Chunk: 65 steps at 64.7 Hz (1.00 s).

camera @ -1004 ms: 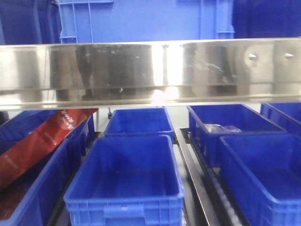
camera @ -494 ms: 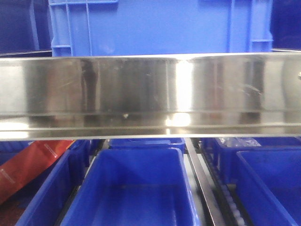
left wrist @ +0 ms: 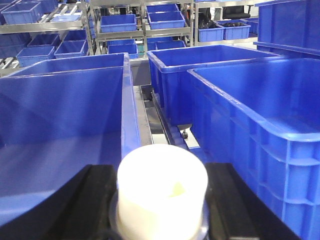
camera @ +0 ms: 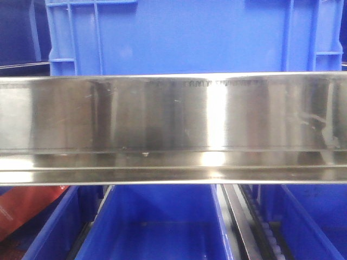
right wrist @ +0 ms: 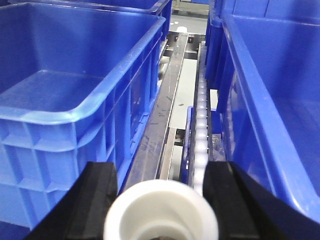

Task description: Place valve from conveyor to right shelf box

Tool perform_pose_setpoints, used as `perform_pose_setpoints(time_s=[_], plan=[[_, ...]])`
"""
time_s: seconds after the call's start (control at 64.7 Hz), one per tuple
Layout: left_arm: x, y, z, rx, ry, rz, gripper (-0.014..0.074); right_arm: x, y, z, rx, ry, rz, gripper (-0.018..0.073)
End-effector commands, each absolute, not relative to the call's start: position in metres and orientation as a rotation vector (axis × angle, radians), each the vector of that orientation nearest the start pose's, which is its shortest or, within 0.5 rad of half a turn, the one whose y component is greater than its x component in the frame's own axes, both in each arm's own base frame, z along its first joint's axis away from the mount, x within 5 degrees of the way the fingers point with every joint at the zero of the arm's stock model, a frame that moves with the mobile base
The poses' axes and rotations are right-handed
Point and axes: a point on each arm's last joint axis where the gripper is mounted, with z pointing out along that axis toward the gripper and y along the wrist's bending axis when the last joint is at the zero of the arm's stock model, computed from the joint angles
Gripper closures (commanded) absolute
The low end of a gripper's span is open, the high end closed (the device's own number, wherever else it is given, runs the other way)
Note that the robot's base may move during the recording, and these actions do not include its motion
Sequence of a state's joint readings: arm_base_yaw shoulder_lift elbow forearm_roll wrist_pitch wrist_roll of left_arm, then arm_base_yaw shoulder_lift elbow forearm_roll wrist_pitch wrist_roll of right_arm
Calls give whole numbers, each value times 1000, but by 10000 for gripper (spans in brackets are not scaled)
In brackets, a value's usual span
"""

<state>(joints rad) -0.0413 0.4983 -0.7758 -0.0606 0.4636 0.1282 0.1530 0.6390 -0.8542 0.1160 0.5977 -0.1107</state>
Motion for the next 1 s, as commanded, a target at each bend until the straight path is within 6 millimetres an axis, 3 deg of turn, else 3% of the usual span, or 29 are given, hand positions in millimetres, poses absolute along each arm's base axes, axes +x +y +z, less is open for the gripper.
perform_pose_setpoints(time_s=[0.0,0.989], plan=[[85,-6,402,105,1587,-10,708,113,22,403,-193,1761,145,713],[85,-6,402,105,1587,-10,708,113,22,403,-193,1761,145,713]])
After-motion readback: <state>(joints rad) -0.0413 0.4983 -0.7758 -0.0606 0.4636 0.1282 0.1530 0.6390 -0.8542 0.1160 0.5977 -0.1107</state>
